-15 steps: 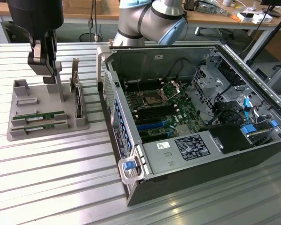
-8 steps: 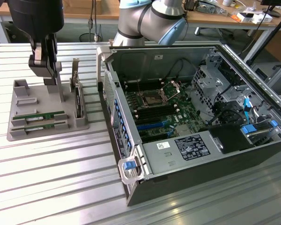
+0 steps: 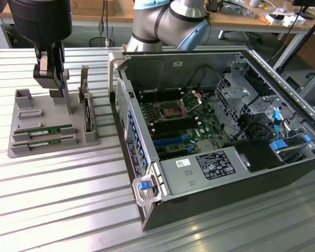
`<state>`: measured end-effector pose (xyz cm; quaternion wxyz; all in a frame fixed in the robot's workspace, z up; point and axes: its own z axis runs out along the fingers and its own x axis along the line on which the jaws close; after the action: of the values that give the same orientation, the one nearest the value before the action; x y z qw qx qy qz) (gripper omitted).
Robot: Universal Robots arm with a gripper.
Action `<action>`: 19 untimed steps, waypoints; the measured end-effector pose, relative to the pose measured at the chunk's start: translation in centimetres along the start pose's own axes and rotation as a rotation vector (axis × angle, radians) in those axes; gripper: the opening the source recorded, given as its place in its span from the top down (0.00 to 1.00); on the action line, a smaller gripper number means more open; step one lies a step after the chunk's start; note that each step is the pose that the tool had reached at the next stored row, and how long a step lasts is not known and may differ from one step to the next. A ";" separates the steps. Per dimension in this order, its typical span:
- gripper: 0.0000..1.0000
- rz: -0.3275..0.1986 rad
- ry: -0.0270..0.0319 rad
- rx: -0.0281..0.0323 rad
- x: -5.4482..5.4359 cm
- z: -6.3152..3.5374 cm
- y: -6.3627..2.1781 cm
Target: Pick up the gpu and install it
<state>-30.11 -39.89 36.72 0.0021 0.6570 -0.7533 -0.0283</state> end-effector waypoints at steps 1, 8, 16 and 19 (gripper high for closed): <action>0.70 0.000 -0.0003 -0.0001 0.0 0.04 0.00; 0.70 0.000 -0.0040 -0.0006 0.0 0.38 -0.02; 0.70 0.000 -0.0112 -0.0016 0.0 0.76 -0.03; 0.70 -0.001 -0.0143 -0.0020 0.0 0.92 -0.04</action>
<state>-30.11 -39.89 35.79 -0.0026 0.6570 -0.7531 -0.0337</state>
